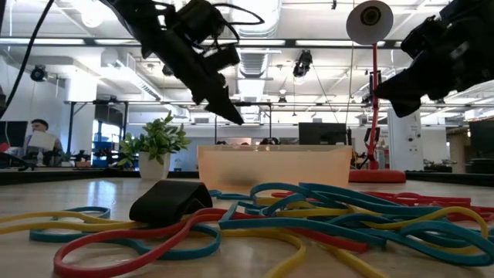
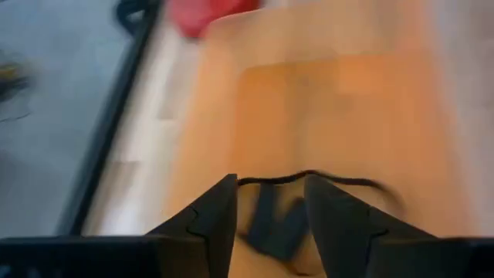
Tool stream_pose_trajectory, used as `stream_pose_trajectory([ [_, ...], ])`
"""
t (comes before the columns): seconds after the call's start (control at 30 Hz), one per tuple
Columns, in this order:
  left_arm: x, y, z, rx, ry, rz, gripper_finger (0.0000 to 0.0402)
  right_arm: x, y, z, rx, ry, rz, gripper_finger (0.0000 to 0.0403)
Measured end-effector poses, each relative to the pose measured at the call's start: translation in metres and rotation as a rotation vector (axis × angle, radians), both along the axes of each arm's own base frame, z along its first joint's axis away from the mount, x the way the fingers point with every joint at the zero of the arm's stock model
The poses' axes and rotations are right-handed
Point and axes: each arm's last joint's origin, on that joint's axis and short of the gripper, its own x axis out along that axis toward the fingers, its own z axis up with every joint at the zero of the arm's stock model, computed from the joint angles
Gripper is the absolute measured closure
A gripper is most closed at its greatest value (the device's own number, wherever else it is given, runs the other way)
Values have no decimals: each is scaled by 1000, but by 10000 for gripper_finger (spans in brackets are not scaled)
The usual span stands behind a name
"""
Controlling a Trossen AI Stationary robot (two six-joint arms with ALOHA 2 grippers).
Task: Pick and place rubber bands into bin
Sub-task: Put the red rubber band into the bin
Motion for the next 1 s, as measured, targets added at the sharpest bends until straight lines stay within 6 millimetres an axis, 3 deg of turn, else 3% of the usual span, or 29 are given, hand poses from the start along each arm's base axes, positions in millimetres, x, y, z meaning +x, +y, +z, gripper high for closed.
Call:
stream_pose_trajectory([
  [0.13, -5, -23, 7, -114, -15, -121, 265, 5, 8, -3, 9, 12, 125, 351],
  [0.33, -22, -69, 19, -143, -46, -258, 265, 18, 27, -10, -126, -10, 272, 351],
  [0.53, -38, -102, 29, -201, -103, -305, 265, 38, 36, -11, -150, -42, 310, 351],
  [0.77, -55, -124, 19, -197, -155, -286, 265, 83, 43, -11, -188, 131, 320, 351],
  [1.0, -66, -126, -1, -165, -210, -248, 265, 135, 56, -24, -248, 413, 384, 351],
])
